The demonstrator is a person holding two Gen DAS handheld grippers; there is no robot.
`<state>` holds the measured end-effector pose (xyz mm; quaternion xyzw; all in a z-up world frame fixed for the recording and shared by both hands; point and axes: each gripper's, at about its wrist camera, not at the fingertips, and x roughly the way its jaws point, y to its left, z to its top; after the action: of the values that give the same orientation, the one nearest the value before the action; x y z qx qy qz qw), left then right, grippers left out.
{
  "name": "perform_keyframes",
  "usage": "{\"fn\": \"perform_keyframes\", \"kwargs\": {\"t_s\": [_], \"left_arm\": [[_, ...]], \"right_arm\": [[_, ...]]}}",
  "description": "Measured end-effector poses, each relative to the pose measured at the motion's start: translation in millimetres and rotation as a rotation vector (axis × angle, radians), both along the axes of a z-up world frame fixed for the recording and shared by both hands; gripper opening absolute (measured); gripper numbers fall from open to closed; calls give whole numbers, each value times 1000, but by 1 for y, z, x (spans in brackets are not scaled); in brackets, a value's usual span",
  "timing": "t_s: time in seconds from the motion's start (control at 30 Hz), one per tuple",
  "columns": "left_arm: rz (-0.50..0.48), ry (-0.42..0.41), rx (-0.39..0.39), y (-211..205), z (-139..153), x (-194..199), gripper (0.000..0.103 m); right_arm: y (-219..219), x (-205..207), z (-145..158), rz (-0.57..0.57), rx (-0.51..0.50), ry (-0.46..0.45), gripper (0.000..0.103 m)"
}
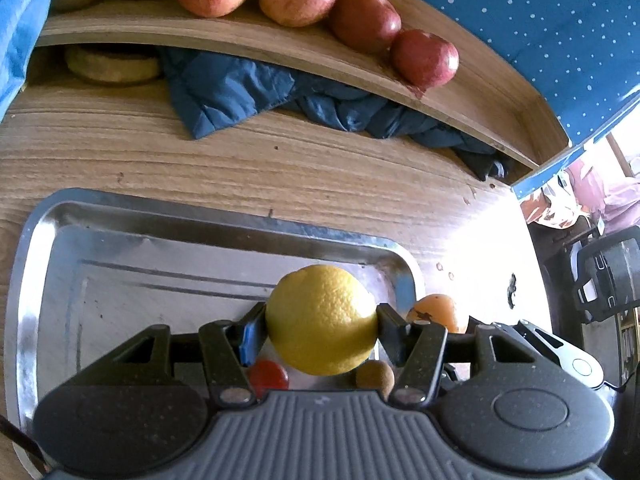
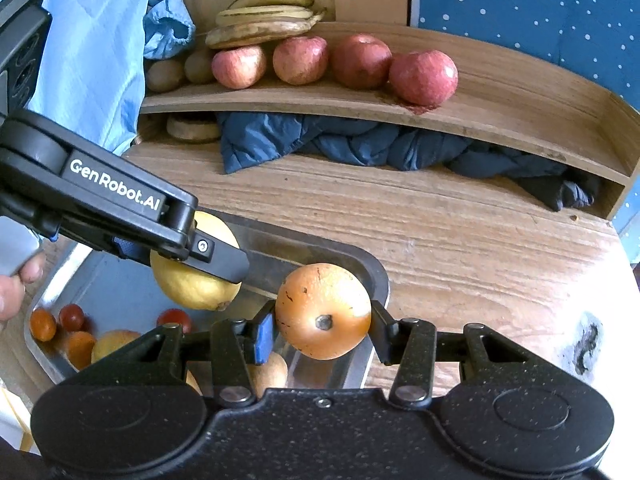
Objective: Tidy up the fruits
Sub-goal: 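Carry the spotted pear and lemon over the steel tray with both grippers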
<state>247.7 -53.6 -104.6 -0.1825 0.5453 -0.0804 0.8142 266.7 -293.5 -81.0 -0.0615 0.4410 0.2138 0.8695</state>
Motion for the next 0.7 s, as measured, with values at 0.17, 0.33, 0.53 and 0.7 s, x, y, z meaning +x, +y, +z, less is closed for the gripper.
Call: {"fn": "perform_keyframes", "kwargs": {"t_s": [0.17, 0.33, 0.53, 0.7], "left_arm": [[-5, 9, 9, -4, -2, 0, 62], [-2, 18, 16, -5, -5, 2, 62], [-5, 30, 24, -5, -8, 3, 62], [-5, 35, 26, -5, -9, 5, 62]], "right_arm": [[-4, -3, -2, -12, -4, 7, 49], [-4, -3, -5, -14, -6, 12, 49], [-2, -1, -7, -6, -2, 16, 49], [0, -1, -11, -1, 1, 26, 49]]}}
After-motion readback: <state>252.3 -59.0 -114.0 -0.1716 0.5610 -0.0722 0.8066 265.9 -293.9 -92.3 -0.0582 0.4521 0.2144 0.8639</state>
